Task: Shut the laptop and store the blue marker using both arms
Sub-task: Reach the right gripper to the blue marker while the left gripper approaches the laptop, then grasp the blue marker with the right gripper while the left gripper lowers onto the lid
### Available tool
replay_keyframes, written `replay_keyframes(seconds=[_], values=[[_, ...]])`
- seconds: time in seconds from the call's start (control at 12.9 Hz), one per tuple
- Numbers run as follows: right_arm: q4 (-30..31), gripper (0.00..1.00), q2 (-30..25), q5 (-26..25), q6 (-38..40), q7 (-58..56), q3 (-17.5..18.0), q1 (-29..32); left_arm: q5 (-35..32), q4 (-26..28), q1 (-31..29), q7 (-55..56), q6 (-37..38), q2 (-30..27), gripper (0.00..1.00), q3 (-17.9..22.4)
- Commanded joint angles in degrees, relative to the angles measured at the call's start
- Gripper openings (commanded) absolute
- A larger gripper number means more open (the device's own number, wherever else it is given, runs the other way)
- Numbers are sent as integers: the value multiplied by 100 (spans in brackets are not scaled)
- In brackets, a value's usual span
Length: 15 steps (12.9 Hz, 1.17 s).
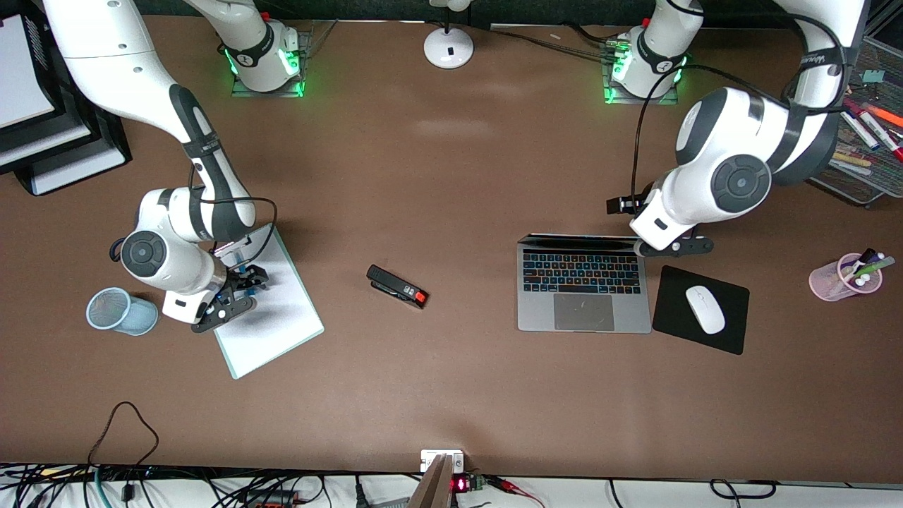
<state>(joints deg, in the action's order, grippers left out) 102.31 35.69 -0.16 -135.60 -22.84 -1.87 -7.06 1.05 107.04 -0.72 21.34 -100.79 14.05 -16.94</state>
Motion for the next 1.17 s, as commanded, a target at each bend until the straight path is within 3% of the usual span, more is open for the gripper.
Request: replay_keyframes(seconds=[0.0,0.39,0.62,0.86,1.09], values=[[96,89,16,51,-142,-10,-15,-32,106,-69,10,46,-28,159,100,-37],[183,71,52,34,-282,-36,-15,2,97,-332,186,2,-37,493,100,-29],[324,68,52,34,-502,-89,-15,3,88,-719,230,2,-99,845,100,-29],[324,51,43,34,-494,-45,-15,3,80,-895,266,11,-116,959,100,-29],[316,51,-18,34,-467,-10,-15,-6,80,-1071,274,11,-116,1074,100,-29]])
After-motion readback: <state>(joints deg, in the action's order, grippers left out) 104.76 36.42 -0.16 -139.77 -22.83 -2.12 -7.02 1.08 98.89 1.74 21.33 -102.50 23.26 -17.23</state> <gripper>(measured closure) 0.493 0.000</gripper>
